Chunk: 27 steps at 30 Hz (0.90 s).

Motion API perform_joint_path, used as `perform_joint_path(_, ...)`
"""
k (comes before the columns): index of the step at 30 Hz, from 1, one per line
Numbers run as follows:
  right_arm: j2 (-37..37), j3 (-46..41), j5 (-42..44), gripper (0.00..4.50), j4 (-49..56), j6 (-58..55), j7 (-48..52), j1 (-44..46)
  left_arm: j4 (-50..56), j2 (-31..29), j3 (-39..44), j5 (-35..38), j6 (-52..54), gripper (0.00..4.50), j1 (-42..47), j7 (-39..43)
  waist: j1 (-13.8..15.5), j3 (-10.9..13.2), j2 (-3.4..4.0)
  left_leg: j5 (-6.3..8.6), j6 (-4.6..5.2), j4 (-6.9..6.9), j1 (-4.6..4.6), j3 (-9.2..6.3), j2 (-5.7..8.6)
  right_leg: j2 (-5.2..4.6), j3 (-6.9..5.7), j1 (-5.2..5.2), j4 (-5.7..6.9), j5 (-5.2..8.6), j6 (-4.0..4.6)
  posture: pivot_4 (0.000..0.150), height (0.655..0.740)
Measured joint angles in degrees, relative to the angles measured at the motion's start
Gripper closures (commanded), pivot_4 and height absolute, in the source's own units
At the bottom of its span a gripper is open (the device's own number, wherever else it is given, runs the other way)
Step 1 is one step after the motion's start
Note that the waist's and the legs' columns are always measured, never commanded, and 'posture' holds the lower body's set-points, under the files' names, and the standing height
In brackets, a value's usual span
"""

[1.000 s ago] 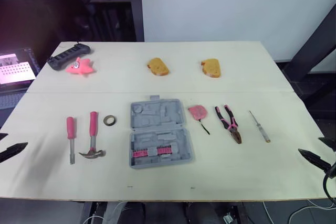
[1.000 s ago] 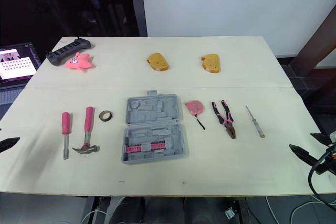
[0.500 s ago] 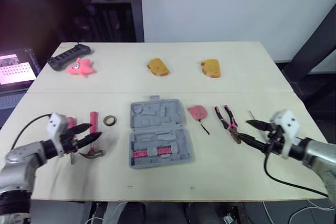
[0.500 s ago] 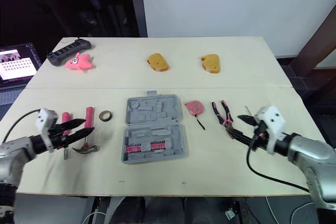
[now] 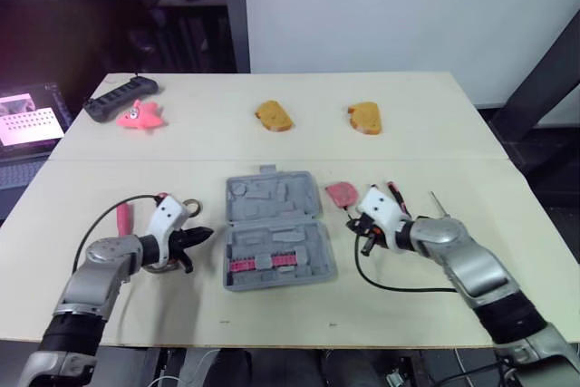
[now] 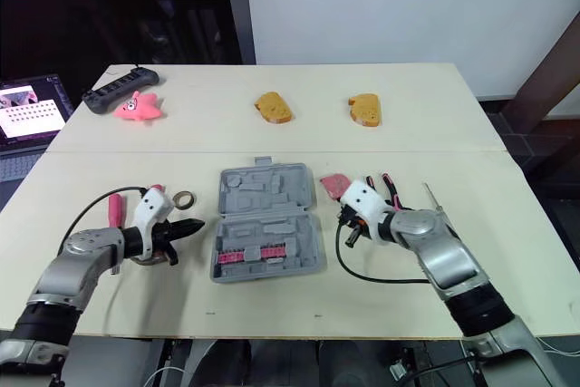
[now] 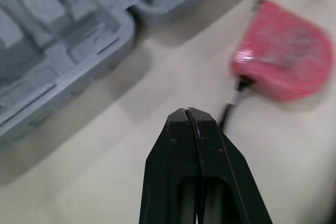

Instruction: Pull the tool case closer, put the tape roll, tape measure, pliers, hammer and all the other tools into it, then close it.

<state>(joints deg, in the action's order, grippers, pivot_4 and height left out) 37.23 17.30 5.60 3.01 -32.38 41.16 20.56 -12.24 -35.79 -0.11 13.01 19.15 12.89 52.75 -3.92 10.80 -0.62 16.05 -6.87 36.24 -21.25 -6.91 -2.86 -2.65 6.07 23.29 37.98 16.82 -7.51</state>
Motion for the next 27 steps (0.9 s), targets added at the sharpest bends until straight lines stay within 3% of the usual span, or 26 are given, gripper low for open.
perform_joint_path(9,-6.9,5.4,-7.7,4.48,-11.9,4.3,0.2,9.0,-6.3,2.8,-4.4,-4.8,-5.0,4.5,5.6,-0.3,-0.1,0.0,0.03,-0.01,0.0,0.01,0.13,0.0,0.0,0.0,0.0,-0.11,0.03,-0.01,0.01,0.15,0.74)
perform_joint_path(16,-10.8,7.2,-9.9,4.48,-12.6,2.5,1.8,11.0,-7.3,3.3,-4.9,-5.5,-6.5,4.5,6.0,0.2,-0.1,-0.1,0.05,-0.01,0.0,0.0,0.18,0.0,0.0,0.0,0.0,-0.15,0.04,-0.01,0.01,0.15,0.74)
perform_joint_path(21,-10.9,7.6,-10.5,4.48,-9.5,-0.5,3.3,10.0,-7.5,3.6,-5.1,-6.1,-7.2,4.5,5.9,0.9,0.0,-0.1,0.06,0.0,0.0,-0.01,0.19,0.0,0.0,-0.01,0.0,-0.16,0.03,-0.01,0.0,0.15,0.74)
perform_joint_path(27,-7.4,8.6,-10.6,4.48,2.7,-7.4,5.8,4.0,-3.1,2.4,-5.2,-6.2,-7.1,4.5,2.1,2.5,-0.1,-0.1,0.08,0.0,0.0,-0.06,0.2,0.0,0.0,-0.01,0.0,-0.16,0.0,0.01,-0.01,0.15,0.74)
